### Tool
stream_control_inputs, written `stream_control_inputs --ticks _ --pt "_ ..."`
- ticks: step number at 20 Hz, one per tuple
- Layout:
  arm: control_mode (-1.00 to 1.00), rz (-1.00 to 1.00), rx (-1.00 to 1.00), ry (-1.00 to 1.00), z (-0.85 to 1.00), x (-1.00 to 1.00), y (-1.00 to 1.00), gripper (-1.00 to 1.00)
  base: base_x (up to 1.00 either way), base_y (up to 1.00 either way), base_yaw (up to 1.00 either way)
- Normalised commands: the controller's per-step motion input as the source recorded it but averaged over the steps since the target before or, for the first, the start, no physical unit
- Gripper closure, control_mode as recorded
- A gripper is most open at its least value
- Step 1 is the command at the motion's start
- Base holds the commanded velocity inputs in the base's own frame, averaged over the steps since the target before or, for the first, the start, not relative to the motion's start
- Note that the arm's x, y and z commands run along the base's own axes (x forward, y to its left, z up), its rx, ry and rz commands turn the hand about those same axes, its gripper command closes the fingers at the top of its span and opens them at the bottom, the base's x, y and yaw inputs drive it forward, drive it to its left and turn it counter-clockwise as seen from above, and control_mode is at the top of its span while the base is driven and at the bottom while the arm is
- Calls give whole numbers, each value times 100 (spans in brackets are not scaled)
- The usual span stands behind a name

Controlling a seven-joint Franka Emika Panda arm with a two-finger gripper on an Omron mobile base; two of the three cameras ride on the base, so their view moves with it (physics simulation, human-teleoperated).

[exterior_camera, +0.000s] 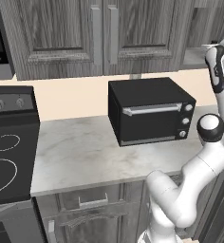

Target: Retrieve the shaker from the cabinet and place it next the steak on a plate on the dining table.

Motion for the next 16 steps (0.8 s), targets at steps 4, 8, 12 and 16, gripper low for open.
stream_control_inputs --ticks 4,8,12,16 --pt "-100 0 0 0 -2 -13 0 100 0 0 0" --pt "-100 0 0 -2 0 -54 0 100 0 0 0" --pt "-100 0 0 0 0 -55 -1 100 0 0 0" --pt "-100 0 3 -1 0 -75 -6 100 0 0 0"
